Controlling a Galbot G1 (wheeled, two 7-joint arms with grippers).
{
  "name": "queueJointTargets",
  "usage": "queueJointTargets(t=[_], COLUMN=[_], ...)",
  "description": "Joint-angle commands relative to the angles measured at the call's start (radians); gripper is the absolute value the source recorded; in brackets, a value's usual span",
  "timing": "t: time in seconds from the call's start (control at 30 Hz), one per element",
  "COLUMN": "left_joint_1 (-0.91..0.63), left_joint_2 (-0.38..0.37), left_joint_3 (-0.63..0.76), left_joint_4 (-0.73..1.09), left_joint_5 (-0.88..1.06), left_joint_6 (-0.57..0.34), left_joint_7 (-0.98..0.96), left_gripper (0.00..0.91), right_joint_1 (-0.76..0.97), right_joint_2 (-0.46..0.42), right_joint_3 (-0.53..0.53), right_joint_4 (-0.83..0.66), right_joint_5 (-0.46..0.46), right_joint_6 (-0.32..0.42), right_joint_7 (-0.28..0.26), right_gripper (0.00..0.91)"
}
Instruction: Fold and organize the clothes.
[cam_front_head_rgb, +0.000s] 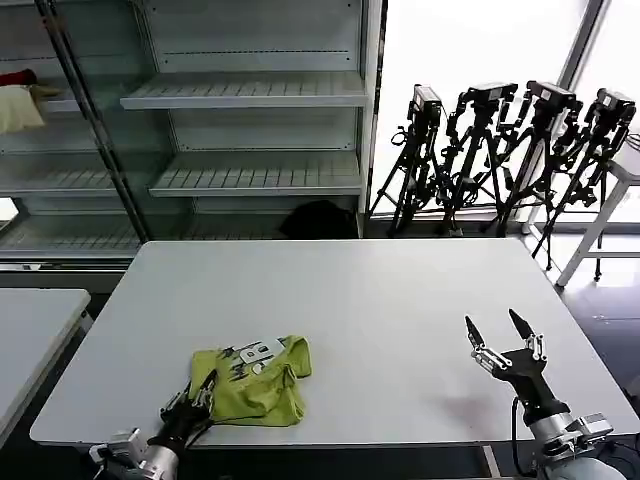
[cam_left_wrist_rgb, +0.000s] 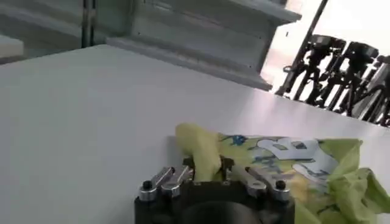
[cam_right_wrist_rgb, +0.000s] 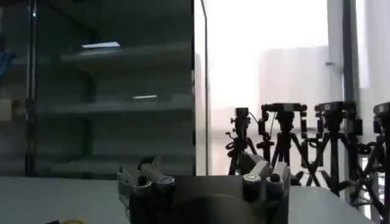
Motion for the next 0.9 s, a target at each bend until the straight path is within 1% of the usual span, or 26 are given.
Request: queueJointTargets(t=[0.03,0.07,0.17,0.23,0.27,0.3,0.47,0.57,0.67,0.73,0.8,0.83,0.87,0.9], left_joint_1=[0.000,0.000,0.003,0.009,0.012,0.017,0.056,0.075,0.077,0.060,0.052,0.053,0.046,0.025], left_joint_2=[0.022,0.028,0.079,0.140,0.165,0.209,0.376,0.482,0.582,0.619,0.630,0.623,0.605,0.571], left_joint_3=[-0.009,-0.014,-0.050,-0.125,-0.141,-0.197,-0.458,-0.607,-0.701,-0.688,-0.602,-0.550,-0.466,-0.388], left_joint_4=[-0.016,-0.020,-0.034,-0.051,-0.054,-0.061,-0.064,-0.021,0.014,0.029,0.025,0.023,0.023,0.029], left_joint_5=[0.036,0.038,0.042,0.028,0.019,-0.007,-0.073,-0.060,-0.064,-0.029,0.084,0.138,0.224,0.290], left_joint_6=[-0.161,-0.165,-0.180,-0.177,-0.176,-0.173,-0.148,-0.150,-0.132,-0.153,-0.197,-0.213,-0.243,-0.261], left_joint_7=[0.001,0.000,-0.004,-0.010,-0.010,-0.016,0.028,0.096,0.176,0.235,0.265,0.275,0.296,0.315], left_gripper=[0.000,0.000,0.000,0.000,0.000,0.000,0.000,0.000,0.000,0.000,0.000,0.000,0.000,0.000], right_joint_1=[0.007,0.007,0.008,0.009,0.010,0.014,0.029,0.039,0.041,0.037,0.035,0.035,0.035,0.035], right_joint_2=[0.001,0.001,0.000,-0.002,-0.002,-0.003,-0.002,-0.002,-0.002,-0.002,-0.001,0.000,0.000,0.001], right_joint_3=[-0.003,-0.003,-0.002,-0.002,-0.002,-0.003,-0.016,-0.024,-0.026,-0.026,-0.026,-0.025,-0.025,-0.024], right_joint_4=[0.003,0.004,0.006,0.007,0.007,0.006,0.007,0.007,0.004,0.003,0.005,0.007,0.009,0.012], right_joint_5=[0.000,0.000,0.000,0.000,0.000,0.000,0.000,0.001,0.001,0.001,0.000,0.000,0.000,0.000], right_joint_6=[-0.002,-0.002,-0.003,-0.004,-0.004,-0.004,-0.006,-0.007,-0.006,-0.005,-0.004,-0.005,-0.005,-0.007], right_joint_7=[0.000,0.000,0.000,0.000,0.000,-0.001,-0.002,-0.002,-0.002,-0.004,-0.004,-0.005,-0.005,-0.005], right_gripper=[0.907,0.907,0.907,0.907,0.907,0.907,0.907,0.907,0.907,0.907,0.907,0.907,0.907,0.907])
